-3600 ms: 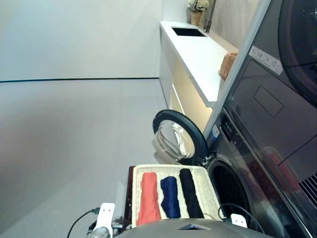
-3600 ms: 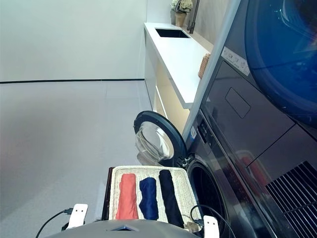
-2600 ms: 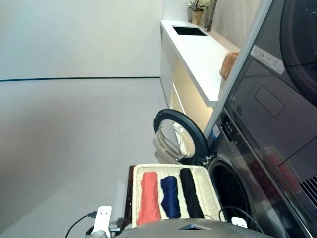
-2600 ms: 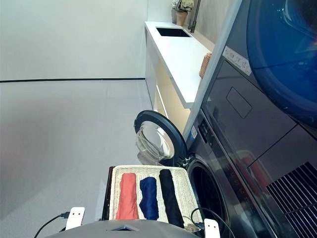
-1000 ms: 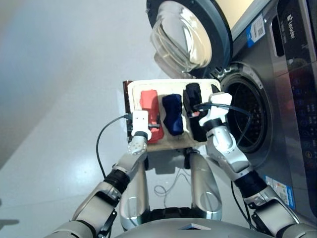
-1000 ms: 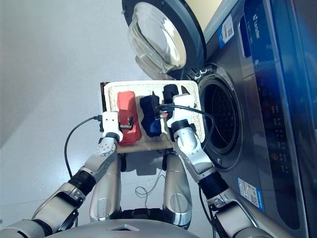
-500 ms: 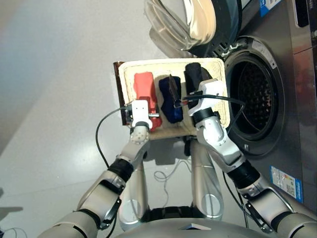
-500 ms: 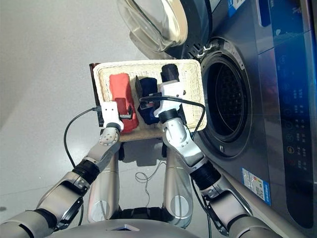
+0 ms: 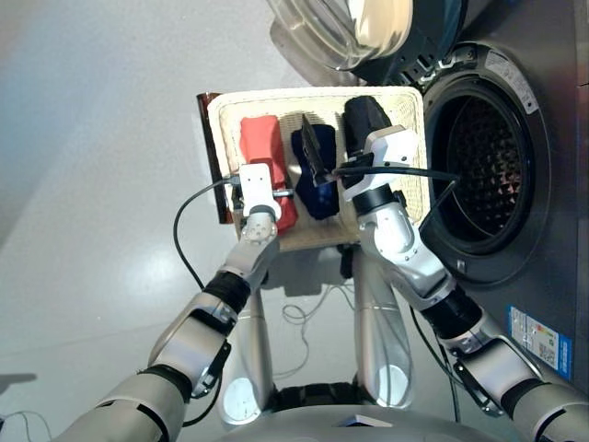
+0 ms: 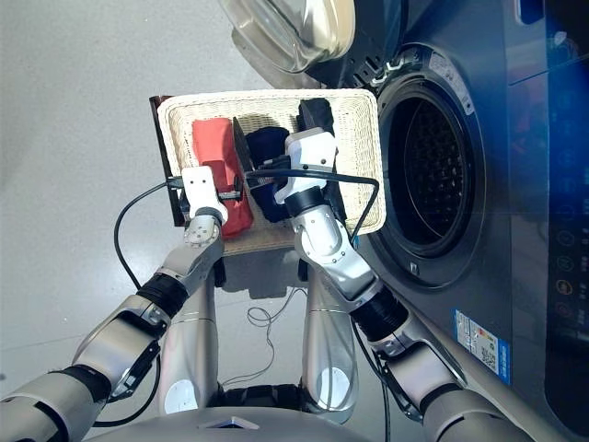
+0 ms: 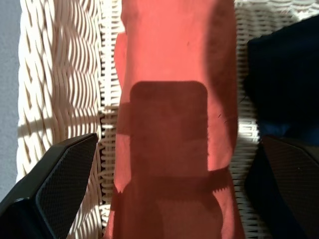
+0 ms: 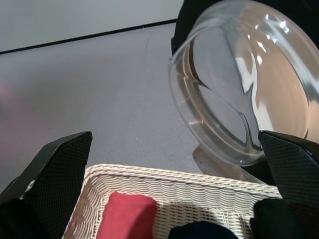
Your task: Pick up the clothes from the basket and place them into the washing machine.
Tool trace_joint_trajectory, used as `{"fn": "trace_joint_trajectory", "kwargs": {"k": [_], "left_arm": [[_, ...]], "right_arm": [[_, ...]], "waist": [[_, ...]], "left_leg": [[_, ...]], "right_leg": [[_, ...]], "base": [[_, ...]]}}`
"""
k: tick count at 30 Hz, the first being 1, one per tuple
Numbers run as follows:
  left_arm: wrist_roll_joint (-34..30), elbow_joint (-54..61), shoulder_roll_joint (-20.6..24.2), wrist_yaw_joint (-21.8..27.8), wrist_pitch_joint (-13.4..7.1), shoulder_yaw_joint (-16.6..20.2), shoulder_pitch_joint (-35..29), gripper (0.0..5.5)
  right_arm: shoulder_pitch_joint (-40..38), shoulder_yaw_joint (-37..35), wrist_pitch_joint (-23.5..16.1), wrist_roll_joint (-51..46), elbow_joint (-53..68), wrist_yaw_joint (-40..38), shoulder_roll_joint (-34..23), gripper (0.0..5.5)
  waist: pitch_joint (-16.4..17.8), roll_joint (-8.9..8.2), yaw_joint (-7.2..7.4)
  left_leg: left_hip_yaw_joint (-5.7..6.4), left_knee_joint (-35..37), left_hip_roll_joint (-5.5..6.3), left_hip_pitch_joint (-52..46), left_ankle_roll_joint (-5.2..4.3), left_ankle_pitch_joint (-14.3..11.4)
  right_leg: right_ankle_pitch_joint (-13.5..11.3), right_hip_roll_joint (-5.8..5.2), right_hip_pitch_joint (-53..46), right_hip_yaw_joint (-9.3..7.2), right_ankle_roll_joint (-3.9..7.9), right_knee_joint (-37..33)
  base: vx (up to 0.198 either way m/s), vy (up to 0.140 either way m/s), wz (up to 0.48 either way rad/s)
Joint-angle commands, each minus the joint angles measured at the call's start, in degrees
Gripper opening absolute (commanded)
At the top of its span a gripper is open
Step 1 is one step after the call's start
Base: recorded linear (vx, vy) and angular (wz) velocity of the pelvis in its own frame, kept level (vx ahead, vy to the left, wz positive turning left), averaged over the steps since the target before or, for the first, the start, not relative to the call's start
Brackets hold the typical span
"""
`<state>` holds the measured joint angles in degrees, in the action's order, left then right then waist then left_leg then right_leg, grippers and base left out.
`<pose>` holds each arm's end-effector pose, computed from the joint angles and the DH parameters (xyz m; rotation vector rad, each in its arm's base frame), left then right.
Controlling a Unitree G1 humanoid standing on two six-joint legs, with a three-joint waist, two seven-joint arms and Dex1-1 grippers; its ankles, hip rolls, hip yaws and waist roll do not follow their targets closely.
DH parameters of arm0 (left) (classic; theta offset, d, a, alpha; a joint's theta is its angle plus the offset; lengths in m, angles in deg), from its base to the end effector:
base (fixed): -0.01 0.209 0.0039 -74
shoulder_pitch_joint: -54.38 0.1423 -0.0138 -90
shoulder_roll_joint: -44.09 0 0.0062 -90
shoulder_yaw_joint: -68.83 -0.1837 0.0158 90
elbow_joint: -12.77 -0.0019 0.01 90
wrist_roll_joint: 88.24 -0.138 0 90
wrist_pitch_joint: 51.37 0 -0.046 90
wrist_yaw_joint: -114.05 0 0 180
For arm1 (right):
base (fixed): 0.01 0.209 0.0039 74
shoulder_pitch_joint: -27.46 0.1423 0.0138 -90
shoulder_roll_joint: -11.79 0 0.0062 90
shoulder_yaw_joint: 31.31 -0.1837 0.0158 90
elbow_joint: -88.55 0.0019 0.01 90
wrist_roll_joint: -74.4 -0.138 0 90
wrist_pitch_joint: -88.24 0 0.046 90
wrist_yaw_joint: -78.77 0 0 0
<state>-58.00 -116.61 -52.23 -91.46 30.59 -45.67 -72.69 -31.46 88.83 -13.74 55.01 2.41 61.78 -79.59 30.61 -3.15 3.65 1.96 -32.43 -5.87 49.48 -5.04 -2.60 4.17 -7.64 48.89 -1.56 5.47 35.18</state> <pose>0.3047 0.0980 0.0698 -0.0812 0.0531 0.0870 0.2503 -0.0748 0.1563 0.0662 -0.5947 0.3925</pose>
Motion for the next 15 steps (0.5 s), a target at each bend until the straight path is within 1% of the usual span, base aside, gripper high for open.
{"fn": "trace_joint_trajectory", "kwargs": {"k": [1,3,4,7,9,15], "left_arm": [[1.0,0.9,-3.3,-0.7,-0.4,-2.7,-3.5,5.50],[1.3,-0.8,-3.6,-0.5,-0.3,-2.5,-4.1,5.50],[1.9,-4.1,-4.1,-0.2,-0.2,-2.2,-5.1,5.50],[2.8,-6.5,-4.6,0.4,-0.2,-2.2,-5.9,5.50],[3.6,-9.0,-5.2,0.7,-0.2,-2.1,-6.6,5.50],[4.4,-12.3,-6.4,1.5,0.3,-2.7,-8.3,5.50]], "right_arm": [[2.0,-1.2,-4.2,1.5,7.8,-0.1,0.2,5.50],[2.2,-0.9,-4.1,1.4,7.5,0.1,0.2,5.50],[2.6,-0.3,-4.3,0.7,7.3,0.4,0.1,5.50],[2.9,0.0,-4.7,-0.2,7.4,0.8,0.1,5.50],[3.0,0.5,-5.0,-1.2,7.6,1.1,0.3,5.50],[3.2,1.3,-5.4,-2.7,7.9,1.8,-0.1,5.50]], "waist": [[-0.8,0.67,0.69],[-0.8,0.49,0.82],[-0.8,0.08,0.98],[-0.8,-0.23,1.13],[-0.8,-0.44,1.26],[-0.8,-0.78,1.73]], "left_leg": [[-2.42,-3.9,0.29,-0.1,1.20,-3.6],[-2.40,-4.2,0.21,0.2,1.20,-3.7],[-2.47,-4.6,-0.05,0.5,1.17,-3.8],[-2.61,-5.1,-0.25,0.9,1.17,-4.0],[-2.63,-5.2,-0.30,1.0,1.16,-4.0],[-2.64,-5.7,-0.29,1.6,1.10,-4.1]], "right_leg": [[0.7,-0.65,2.6,-0.24,0.35,3.4],[0.6,-0.62,2.9,-0.05,0.34,3.6],[0.6,-0.50,3.5,0.23,0.37,3.8],[0.6,-0.43,3.8,0.32,0.42,4.0],[0.5,-0.28,3.9,0.51,0.47,3.9],[0.5,-0.34,4.5,0.71,0.52,4.1]], "base": [[0.000,0.000,0.000],[0.000,0.000,0.000],[0.000,0.000,0.000],[0.000,0.000,0.000],[0.000,0.000,0.000],[0.000,0.000,0.000]]}}
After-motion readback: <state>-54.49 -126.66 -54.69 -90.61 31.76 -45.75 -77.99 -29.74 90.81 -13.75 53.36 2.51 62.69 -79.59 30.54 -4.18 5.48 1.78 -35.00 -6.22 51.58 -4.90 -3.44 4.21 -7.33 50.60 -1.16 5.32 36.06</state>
